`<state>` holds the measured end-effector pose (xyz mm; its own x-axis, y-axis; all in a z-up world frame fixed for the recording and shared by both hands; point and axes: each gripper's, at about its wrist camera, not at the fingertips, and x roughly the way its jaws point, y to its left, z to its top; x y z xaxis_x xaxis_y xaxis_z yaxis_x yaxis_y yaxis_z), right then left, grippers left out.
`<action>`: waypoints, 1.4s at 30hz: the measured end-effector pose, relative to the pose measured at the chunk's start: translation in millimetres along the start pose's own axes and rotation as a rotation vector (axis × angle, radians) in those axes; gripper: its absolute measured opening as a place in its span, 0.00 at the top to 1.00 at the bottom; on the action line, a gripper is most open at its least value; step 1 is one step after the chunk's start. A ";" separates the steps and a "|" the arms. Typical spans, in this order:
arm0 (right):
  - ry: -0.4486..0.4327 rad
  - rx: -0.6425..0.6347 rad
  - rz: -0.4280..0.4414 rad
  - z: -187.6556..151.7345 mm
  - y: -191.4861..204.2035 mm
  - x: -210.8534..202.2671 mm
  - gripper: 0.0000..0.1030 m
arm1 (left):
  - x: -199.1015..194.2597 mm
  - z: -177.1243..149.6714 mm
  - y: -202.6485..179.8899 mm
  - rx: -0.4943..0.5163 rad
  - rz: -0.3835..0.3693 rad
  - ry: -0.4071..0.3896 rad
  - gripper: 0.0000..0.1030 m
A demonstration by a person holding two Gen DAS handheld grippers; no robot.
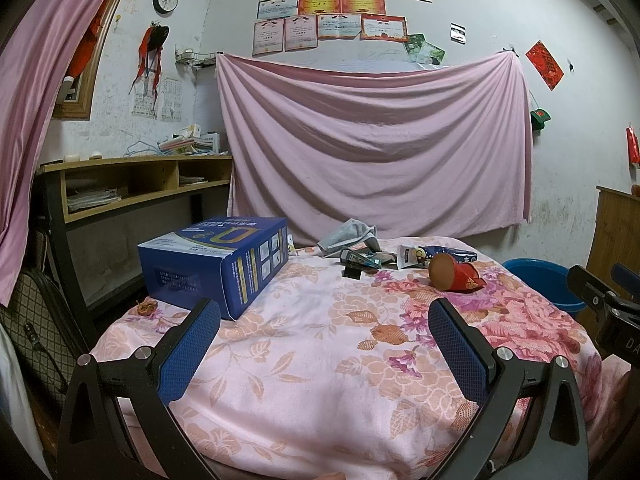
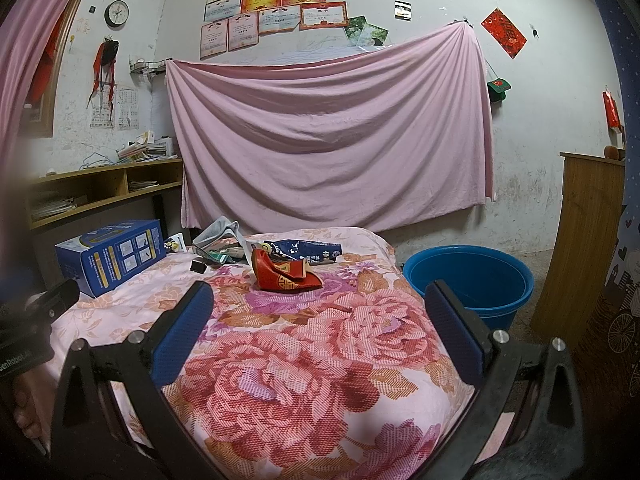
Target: Collect trash
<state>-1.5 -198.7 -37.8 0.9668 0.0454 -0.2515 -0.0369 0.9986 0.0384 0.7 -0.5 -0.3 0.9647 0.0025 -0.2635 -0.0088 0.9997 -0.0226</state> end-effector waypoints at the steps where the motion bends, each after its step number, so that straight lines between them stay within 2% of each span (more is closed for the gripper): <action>1: 0.000 0.000 0.000 0.0 0.1 -0.1 0.00 | 0.1 0.0 0.0 0.000 0.000 0.000 0.01; 35: 0.005 0.003 0.000 -0.7 0.8 3.5 0.00 | 6.0 -2.2 -5.3 -0.014 0.007 -0.013 0.01; 42: 0.009 -0.004 -0.011 10.1 1.1 8.9 0.00 | 3.4 12.6 3.6 -0.015 -0.006 -0.016 0.01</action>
<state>9.6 -197.5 -30.3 0.9648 0.0344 -0.2607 -0.0269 0.9991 0.0320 7.3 3.4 10.8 0.9688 -0.0031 -0.2480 -0.0067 0.9992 -0.0388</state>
